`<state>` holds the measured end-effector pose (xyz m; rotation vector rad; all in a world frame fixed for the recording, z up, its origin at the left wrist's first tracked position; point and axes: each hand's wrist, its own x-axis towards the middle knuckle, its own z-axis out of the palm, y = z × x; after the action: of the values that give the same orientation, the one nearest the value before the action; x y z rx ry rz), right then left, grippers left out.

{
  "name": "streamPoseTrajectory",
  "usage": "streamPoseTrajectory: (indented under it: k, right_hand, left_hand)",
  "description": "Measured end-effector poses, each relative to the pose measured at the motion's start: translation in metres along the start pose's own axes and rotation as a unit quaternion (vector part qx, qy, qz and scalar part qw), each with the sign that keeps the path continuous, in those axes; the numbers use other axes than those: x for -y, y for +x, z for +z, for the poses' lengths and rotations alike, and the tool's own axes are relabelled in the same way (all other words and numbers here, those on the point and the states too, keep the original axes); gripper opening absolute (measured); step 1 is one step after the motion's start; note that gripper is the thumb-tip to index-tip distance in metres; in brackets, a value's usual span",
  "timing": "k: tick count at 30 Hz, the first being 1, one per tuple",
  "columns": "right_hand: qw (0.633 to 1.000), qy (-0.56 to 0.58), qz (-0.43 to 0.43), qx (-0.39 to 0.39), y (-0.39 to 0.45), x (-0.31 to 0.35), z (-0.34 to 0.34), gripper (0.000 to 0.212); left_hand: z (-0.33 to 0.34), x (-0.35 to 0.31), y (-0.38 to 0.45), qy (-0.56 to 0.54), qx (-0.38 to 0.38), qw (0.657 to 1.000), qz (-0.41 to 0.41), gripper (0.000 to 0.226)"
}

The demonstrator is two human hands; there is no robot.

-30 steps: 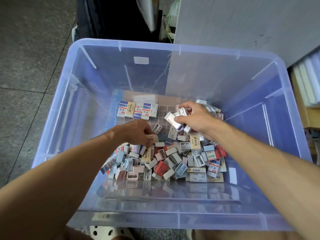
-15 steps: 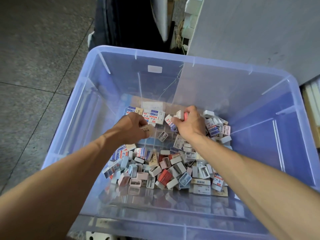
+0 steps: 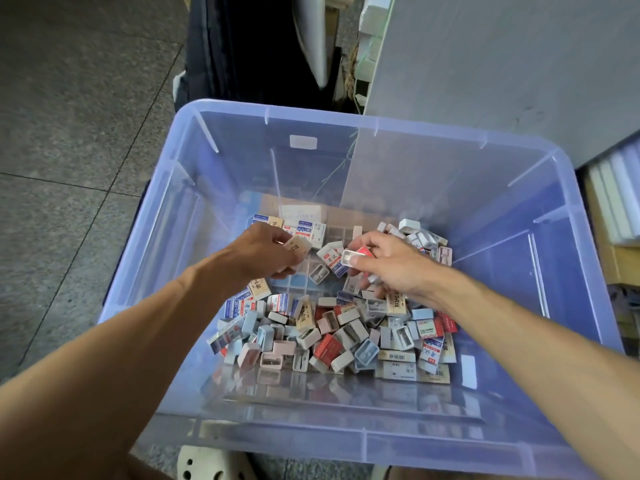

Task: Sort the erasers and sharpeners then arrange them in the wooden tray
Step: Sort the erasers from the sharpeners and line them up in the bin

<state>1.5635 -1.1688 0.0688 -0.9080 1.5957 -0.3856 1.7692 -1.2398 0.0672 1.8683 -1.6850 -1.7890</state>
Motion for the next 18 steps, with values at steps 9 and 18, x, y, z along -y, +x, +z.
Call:
streamPoseTrajectory:
  k: [9,18]
  right_hand:
    - [0.980,0.174,-0.060,0.073,-0.016,0.012,0.016,0.022]
    - [0.980,-0.154,-0.019,0.123,-0.026,0.007,0.005,0.018]
  left_hand:
    - [0.008,-0.016,-0.042,-0.286,0.101,0.953,-0.008,0.017]
    - [0.010,-0.008,-0.073,-0.138,-0.028,0.990,-0.027,0.020]
